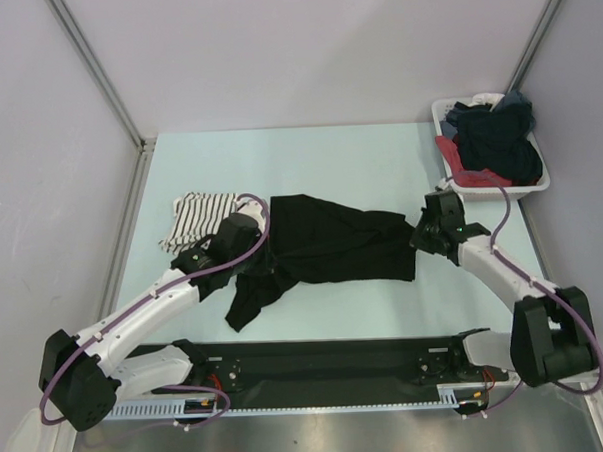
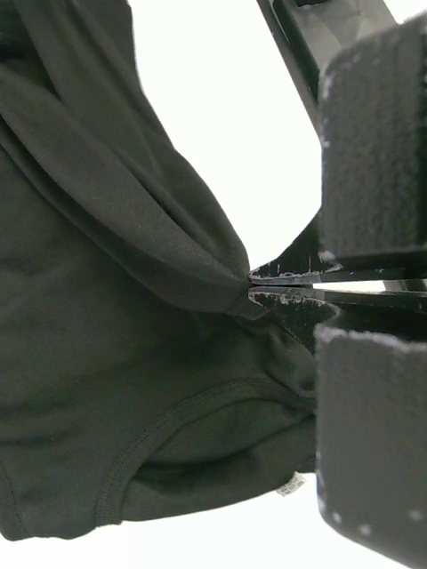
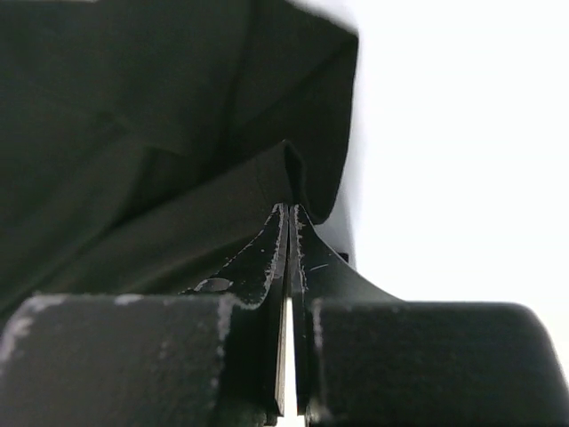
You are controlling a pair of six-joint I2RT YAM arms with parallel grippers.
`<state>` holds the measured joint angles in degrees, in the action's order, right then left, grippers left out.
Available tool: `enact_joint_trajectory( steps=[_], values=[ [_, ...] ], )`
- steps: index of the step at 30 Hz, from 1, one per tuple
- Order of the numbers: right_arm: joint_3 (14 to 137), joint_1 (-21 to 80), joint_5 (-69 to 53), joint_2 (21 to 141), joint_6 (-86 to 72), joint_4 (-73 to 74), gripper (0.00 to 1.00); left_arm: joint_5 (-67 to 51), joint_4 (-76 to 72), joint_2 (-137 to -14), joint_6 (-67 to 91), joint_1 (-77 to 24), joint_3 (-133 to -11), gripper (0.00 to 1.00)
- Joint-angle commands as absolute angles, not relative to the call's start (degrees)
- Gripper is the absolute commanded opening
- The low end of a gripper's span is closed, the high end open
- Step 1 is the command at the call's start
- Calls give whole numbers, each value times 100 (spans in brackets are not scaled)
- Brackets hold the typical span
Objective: Fold and stack the tank tops
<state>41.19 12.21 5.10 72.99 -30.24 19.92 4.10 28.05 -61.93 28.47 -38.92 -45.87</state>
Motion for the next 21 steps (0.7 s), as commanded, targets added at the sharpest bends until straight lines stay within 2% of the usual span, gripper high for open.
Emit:
enact_joint_trajectory(
  steps=[1, 9, 13, 17, 21],
  values=[
    [4587, 1073, 809, 6585, -2883, 2328, 0, 501, 2908, -6179, 2839, -3850, -4982, 0],
    [5018, 484, 151, 5336, -2716, 2382, 0, 773, 3392, -6196, 2628, -3841, -5825, 0],
    [5703, 361, -307, 4949, -2663, 2373, 0, 1080, 4032, -6188, 2374, -3841, -7176, 0],
    [6537, 325, -220, 4510, -2654, 2496, 0, 1519, 4569, -5995, 2005, -3841, -8400, 0],
    [7381, 316, -123, 4079, -2637, 2619, 0, 1477, 4737, -5643, 1714, -3841, -9262, 0]
  ],
)
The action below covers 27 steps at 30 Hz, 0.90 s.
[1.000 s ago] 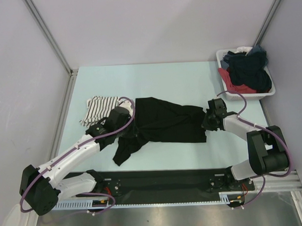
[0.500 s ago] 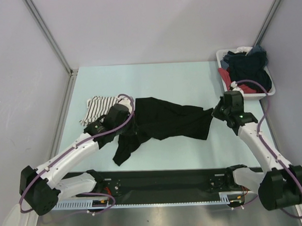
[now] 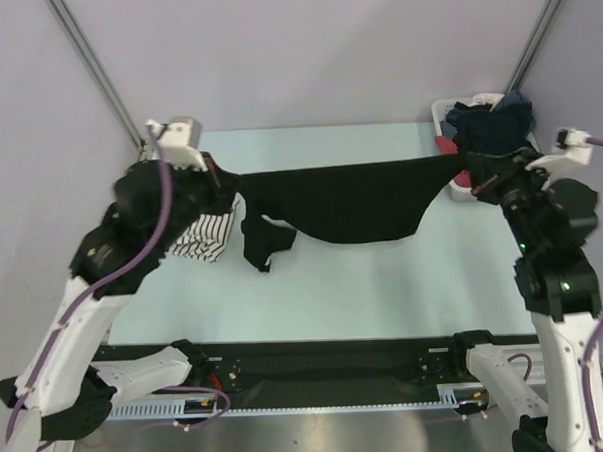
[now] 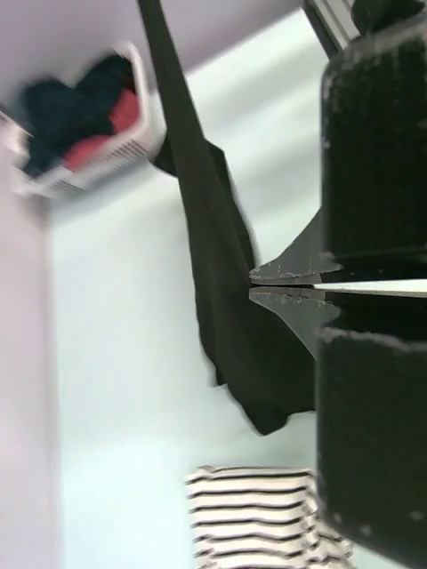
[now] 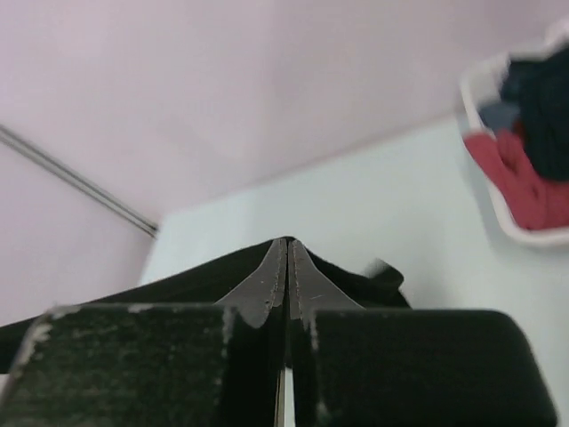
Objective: Fold and stack the tank tops
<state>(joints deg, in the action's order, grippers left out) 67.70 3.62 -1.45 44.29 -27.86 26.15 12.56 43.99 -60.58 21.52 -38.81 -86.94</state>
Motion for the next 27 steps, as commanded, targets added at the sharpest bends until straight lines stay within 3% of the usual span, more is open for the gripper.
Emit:
enact_joint_trajectory(
  steps=[1, 8, 16, 22, 27],
  values=[
    [7722, 316, -193, 3948, -2619, 2671, 0, 1424, 4737, -5556, 1644, -3841, -9464, 0],
    [8612, 334, -685, 3446, -2584, 2812, 0, 1002, 4632, -4852, 1635, -3841, -9686, 0],
    [9000, 334, -668, 3603, -2531, 3199, 0, 878, 4667, -5027, 1793, -3841, -9853, 0],
    [8597, 334, -176, 4199, -2619, 3524, 0, 1388, 4606, -5475, 1986, -3832, -9468, 1],
    [7429, 325, -71, 4578, -2882, 2946, 0, 942, 3563, -6020, 2170, -3569, -8326, 0]
  ],
)
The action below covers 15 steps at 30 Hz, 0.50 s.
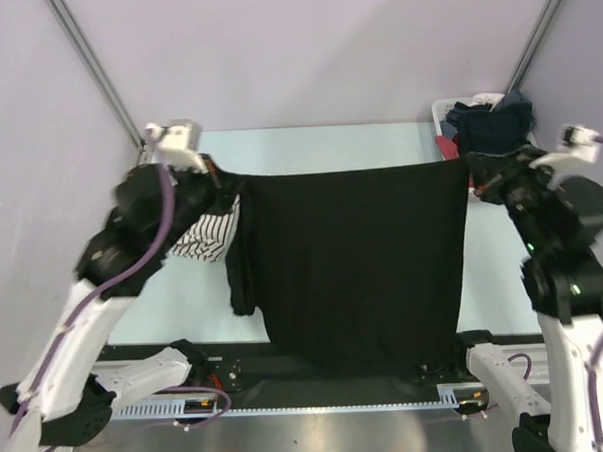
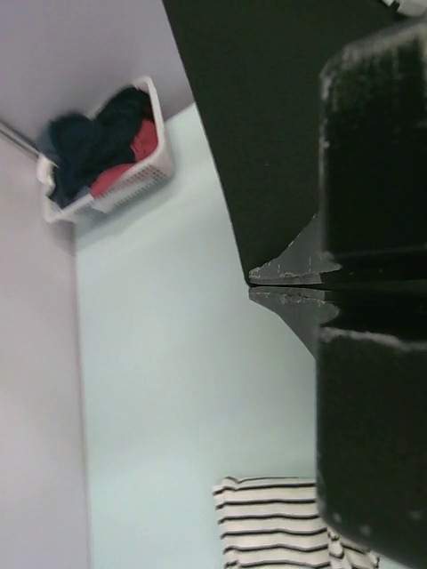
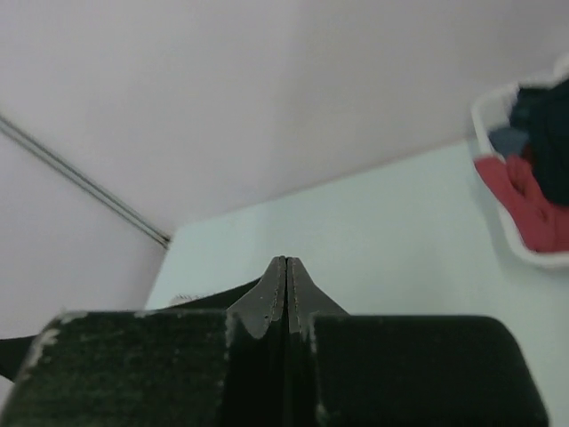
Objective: Fold and stack the tank tops
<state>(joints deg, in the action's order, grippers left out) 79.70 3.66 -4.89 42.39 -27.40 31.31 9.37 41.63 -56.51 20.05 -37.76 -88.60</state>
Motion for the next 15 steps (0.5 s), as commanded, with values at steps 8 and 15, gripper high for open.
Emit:
enact_joint_trajectory(
  steps=[8, 15],
  values=[
    [6240, 45, 335, 6666, -3172, 1101, 0, -149, 1671, -8338, 2558, -2567, -7320, 0],
    [7231, -562, 114, 8899, -3542, 255, 0, -264, 1836, -10975, 2312, -2444, -9821, 0]
  ],
)
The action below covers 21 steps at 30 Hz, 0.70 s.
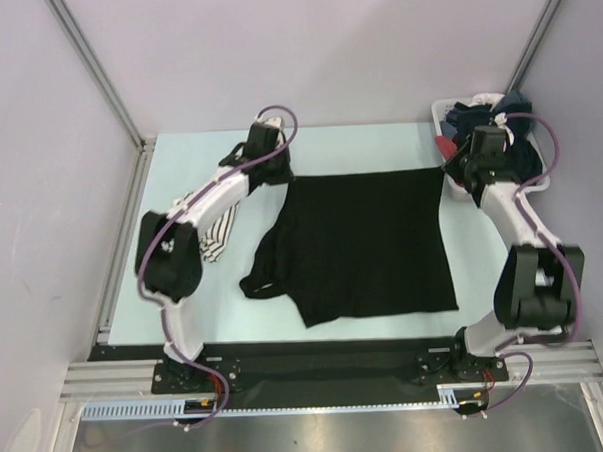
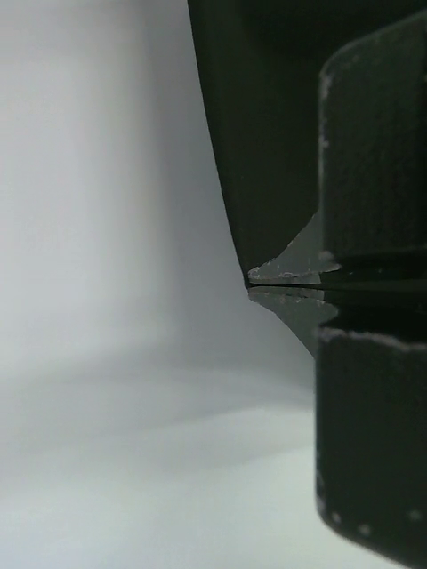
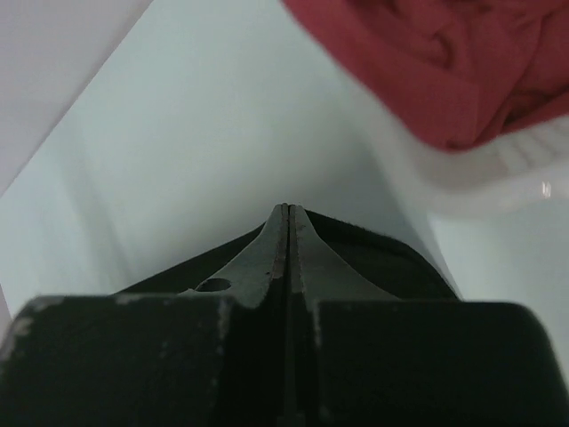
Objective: Fold and stack the tank tops
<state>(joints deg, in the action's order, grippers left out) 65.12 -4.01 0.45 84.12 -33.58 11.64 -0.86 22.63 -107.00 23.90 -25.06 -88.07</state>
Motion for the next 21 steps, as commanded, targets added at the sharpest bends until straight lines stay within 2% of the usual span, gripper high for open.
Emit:
enact_joint_trajectory(
  steps=[1, 4, 9, 12, 16, 21],
  values=[
    [7373, -615, 79, 9130, -3568, 185, 0, -281, 1898, -11430, 2285, -2400, -10078, 0],
    [7812, -668, -272, 9886, -3612, 71, 0, -272, 2267, -12204, 2233, -2277, -11054, 0],
    [7972, -817, -597, 10529, -3981, -202, 0, -474, 2478, -12718, 2092, -2180, -11672, 0],
    [7858, -870, -703, 10661, -4139, -334, 0, -484, 2505, -12665, 2048, -2171, -11497, 0],
    [7621, -879, -598, 10591, -4122, -220, 0, -483, 2277, -12149, 1987, -2188, -10481, 0],
    [7058, -932, -413, 10354, -4105, -272, 0, -458, 2153, -11839, 1837, -2346, -9818, 0]
  ],
)
